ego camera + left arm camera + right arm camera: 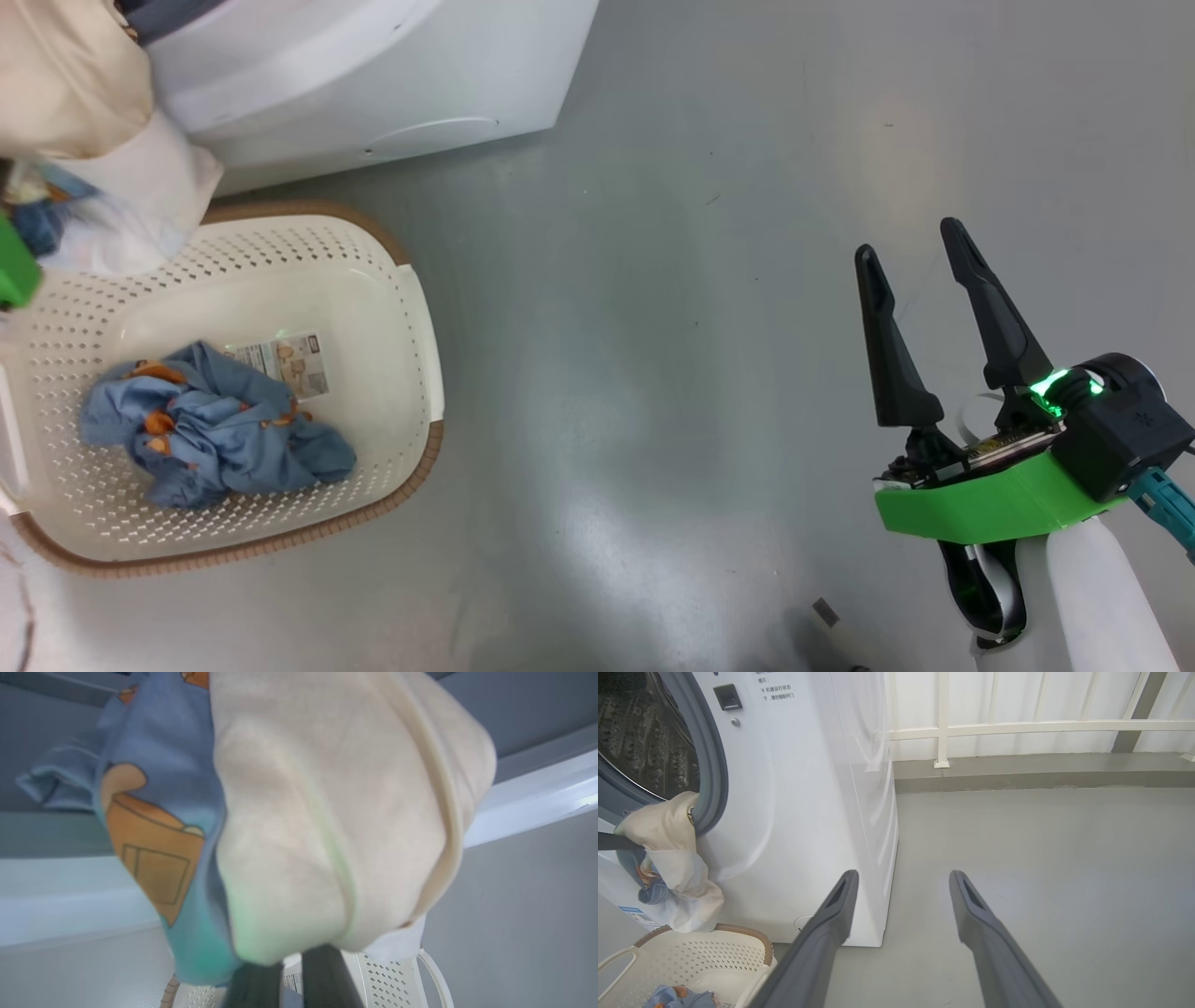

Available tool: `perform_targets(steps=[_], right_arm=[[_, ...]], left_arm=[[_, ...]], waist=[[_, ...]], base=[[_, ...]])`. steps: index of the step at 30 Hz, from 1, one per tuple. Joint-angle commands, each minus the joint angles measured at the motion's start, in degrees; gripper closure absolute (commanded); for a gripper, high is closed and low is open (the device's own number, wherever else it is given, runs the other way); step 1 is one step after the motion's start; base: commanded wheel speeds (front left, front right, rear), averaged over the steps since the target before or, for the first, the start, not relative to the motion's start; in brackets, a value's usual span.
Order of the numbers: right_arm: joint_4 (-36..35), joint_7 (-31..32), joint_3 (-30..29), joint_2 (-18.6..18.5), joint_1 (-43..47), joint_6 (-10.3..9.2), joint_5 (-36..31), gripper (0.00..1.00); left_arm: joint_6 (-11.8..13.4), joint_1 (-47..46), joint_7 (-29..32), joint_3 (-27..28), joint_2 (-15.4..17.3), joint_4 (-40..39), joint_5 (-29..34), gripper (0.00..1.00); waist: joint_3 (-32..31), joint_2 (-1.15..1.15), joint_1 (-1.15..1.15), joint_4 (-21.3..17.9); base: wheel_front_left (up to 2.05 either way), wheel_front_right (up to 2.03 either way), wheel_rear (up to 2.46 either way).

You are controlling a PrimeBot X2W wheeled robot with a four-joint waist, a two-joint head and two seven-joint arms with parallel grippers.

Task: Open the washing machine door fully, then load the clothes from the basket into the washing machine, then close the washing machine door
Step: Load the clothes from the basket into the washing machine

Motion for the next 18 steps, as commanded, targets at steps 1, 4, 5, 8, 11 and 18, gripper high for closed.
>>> perform_targets(steps=[1, 4, 5, 8, 11, 18], right_arm=[[-1.27, -0.27, 1.09, -0.12, 1.47, 0.09, 0.17, 0.0], [-1.3, -0.27, 1.31, -0.12, 1.34, 0.09, 0.38, 0.0], [-1.33, -0.27, 1.38, -0.12, 1.26, 0.09, 0.47, 0.0], [-1.46, -0.27, 1.66, -0.12, 1.08, 0.09, 0.78, 0.0], [-1.5, -0.27, 1.97, -0.12, 0.85, 0.09, 1.22, 0.0], [-1.37, -0.27, 3.09, -0.12, -0.24, 0.09, 2.65, 0.0]], left_arm=[[0.65, 0.37, 1.3, 2.35, 4.31, -3.05, -0.31, 1.0], [2.18, 0.63, 5.28, 3.55, 7.23, -9.31, -1.42, 1.0], [2.82, 0.62, 6.45, 3.93, 8.2, -11.2, -1.58, 1.0], [4.76, 0.1, 8.75, 5.32, 10.33, -16.19, -2.0, 1.0], [6.7, -1.01, 10.2, 6.61, 11.5, -19.26, -2.27, 1.0], [10.11, -5.55, 11.82, 7.81, 12.3, -19.96, -1.21, 1.0]], waist=[[-0.13, 0.0, 0.0, 0.16], [-0.1, 0.0, 0.0, 0.09], [-0.07, 0.0, 0.0, 0.01], [0.1, 0.0, 0.0, -0.45], [0.44, 0.0, 0.0, -1.08], [2.18, 0.0, 0.0, -3.72]], base=[[0.0, 0.0, 0.0], [0.0, 0.0, 0.0], [0.0, 0.0, 0.0], [0.0, 0.0, 0.0], [0.0, 0.0, 0.0], [0.0, 0.0, 0.0]])
